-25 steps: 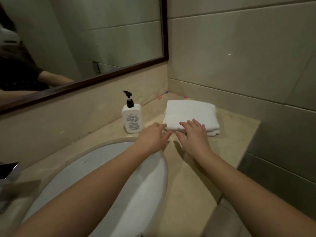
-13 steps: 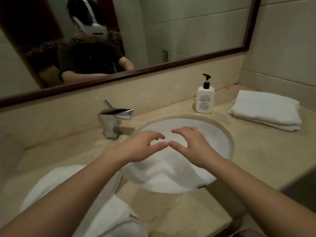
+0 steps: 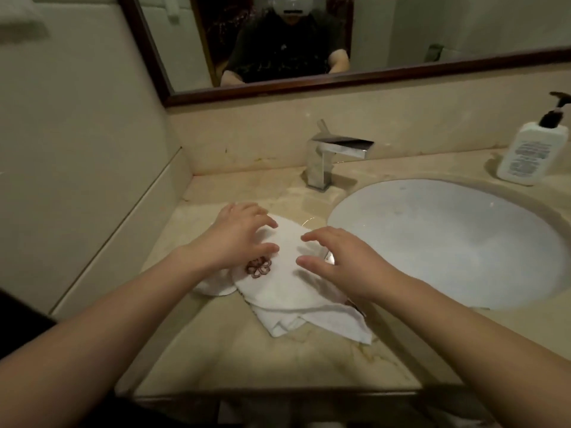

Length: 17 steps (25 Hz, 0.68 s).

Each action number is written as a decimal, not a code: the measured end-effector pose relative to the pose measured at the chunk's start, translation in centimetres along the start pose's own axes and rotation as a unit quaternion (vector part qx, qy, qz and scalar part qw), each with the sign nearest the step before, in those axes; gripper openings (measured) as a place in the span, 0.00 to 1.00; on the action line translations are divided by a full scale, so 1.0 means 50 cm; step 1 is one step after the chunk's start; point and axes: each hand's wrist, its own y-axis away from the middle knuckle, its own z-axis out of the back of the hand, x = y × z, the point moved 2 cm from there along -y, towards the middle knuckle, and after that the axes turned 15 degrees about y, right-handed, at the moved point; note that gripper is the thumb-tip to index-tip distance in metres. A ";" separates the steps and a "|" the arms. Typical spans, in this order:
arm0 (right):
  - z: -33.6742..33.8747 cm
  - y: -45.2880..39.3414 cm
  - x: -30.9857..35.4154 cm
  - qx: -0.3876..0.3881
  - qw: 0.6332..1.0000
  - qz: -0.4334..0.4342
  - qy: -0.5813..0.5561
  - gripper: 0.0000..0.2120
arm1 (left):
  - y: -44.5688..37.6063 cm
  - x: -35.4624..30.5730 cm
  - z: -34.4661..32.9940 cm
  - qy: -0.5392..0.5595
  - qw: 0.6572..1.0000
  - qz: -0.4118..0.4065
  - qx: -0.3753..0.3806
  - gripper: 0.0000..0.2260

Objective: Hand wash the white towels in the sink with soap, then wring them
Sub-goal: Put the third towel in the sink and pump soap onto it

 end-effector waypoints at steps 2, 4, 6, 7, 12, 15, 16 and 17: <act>-0.016 -0.014 0.024 0.016 0.999 -0.028 -0.015 0.26 | 0.021 0.044 -0.004 0.030 0.998 0.048 -0.040 0.31; -0.032 -0.030 0.035 0.021 0.998 -0.067 -0.011 0.27 | 0.030 0.069 -0.010 0.085 0.991 0.076 -0.070 0.33; -0.049 -0.045 0.043 0.025 0.995 -0.095 0.017 0.28 | 0.024 0.082 -0.013 0.107 0.985 0.091 -0.096 0.33; -0.056 -0.049 0.048 0.025 0.994 -0.102 0.027 0.25 | 0.017 0.084 -0.012 0.108 0.985 0.087 -0.105 0.29; -0.079 -0.059 0.046 -0.045 0.993 -0.105 -0.012 0.04 | -0.003 0.087 0.003 0.228 0.958 0.051 -0.164 0.10; -0.072 -0.063 0.027 -0.028 0.984 -0.151 -0.092 0.17 | -0.022 0.065 -0.001 0.291 0.938 0.020 -0.188 0.10; -0.069 -0.066 0.020 -0.013 0.984 -0.156 -0.087 0.17 | -0.029 0.055 -0.004 0.306 0.932 0.013 -0.193 0.09; -0.066 -0.067 0.013 -0.007 0.985 -0.151 -0.082 0.13 | -0.034 0.044 -0.006 0.321 0.927 0.009 -0.196 0.09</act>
